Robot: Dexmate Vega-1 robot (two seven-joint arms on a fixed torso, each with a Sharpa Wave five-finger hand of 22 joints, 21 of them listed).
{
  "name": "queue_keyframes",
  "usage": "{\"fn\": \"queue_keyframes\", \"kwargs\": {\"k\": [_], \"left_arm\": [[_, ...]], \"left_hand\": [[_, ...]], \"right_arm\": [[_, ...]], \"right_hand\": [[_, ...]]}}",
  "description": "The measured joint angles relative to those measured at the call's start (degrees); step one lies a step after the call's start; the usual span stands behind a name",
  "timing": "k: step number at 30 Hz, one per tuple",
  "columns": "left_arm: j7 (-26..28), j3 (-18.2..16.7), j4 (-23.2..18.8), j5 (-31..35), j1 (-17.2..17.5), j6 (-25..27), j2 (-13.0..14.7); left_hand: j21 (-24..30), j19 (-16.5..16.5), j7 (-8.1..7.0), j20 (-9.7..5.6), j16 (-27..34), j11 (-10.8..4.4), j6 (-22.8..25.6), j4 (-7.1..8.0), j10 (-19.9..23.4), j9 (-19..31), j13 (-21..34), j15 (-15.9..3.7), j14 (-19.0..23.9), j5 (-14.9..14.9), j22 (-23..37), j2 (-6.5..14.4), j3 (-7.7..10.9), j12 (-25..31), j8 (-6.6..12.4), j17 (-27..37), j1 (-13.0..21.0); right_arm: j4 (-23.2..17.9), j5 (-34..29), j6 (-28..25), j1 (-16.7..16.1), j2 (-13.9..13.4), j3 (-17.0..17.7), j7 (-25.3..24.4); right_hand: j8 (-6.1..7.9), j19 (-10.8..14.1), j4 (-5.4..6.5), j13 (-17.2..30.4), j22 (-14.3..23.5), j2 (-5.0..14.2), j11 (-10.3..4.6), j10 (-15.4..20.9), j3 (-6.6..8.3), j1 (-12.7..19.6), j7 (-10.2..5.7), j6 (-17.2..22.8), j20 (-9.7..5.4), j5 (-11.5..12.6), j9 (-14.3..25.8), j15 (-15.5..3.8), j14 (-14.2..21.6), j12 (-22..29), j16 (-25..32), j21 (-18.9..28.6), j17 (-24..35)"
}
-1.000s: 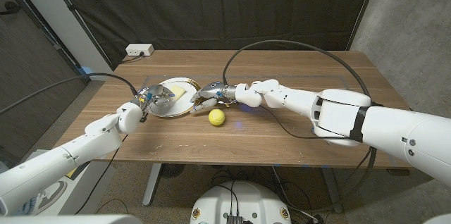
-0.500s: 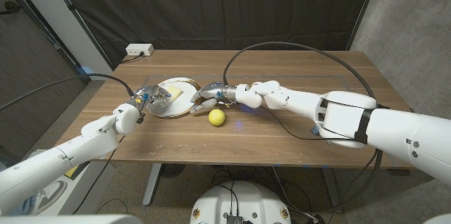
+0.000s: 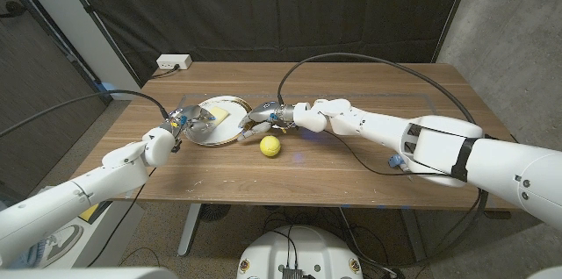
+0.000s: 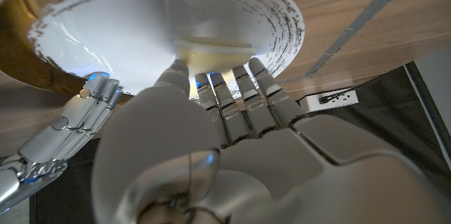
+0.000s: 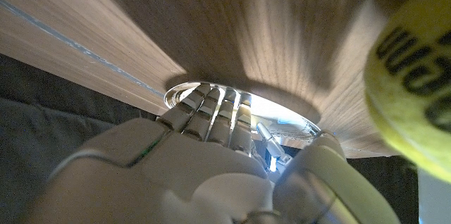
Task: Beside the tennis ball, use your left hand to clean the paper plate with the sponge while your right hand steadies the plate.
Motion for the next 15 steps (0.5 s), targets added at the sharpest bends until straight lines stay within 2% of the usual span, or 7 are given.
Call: {"fn": "queue_keyframes", "kwargs": {"k": [5, 8, 15], "left_arm": [[0.5, -0.6, -0.9, 0.1, 0.6, -0.1, 0.6], [0.9, -1.0, -1.4, 0.1, 1.0, -0.1, 0.8], [1.7, -2.1, -2.6, 0.1, 2.1, 0.0, 1.4]], "left_hand": [[0.0, -0.1, -0.09, -0.11, 0.0, 0.01, -0.1, 0.00, 0.0, 0.0, 0.0, 0.00, 0.0, 0.0, 0.0, 0.0, 0.00, 0.0, 0.01, -0.1, 0.0], [0.0, -0.1, 0.14, -0.10, 0.0, 0.01, -0.3, 0.00, 0.0, 0.0, 0.1, 0.01, 0.0, 0.0, 0.0, 0.6, 0.00, 0.0, 0.02, -0.3, -0.6], [0.0, -0.1, 0.22, -0.10, 0.0, 0.01, -0.4, 0.00, 0.0, 0.0, 0.1, 0.00, 0.0, 0.0, 0.0, 0.5, 0.00, 0.0, 0.02, -0.3, -0.5]], "right_arm": [[-2.3, -0.4, -0.4, -0.8, -1.1, 1.1, 0.3], [-3.2, -0.5, -0.4, -1.2, -1.5, 1.7, 0.3], [-5.4, -0.7, 0.2, -1.9, -2.4, 3.0, 0.3]], "right_hand": [[0.35, 0.2, 0.00, 0.0, 0.1, 0.00, 0.01, 0.1, 0.00, 0.0, 0.02, 0.0, 0.18, 0.0, 0.0, 0.00, 0.0, 0.0, 0.0, 0.0, 0.0], [0.43, 0.2, 0.00, 0.0, 0.2, 0.00, 0.29, 1.2, 0.00, 0.0, 0.82, 0.8, 0.19, 0.0, 0.5, 0.00, 0.0, 0.0, 0.0, 0.0, 0.0], [0.41, 0.4, 0.00, 1.0, 0.1, 0.24, 0.53, 2.0, 0.00, 0.2, 0.68, 1.3, 0.39, 0.0, 0.5, -0.01, 0.0, 0.0, 0.1, 0.0, 0.0]]}}
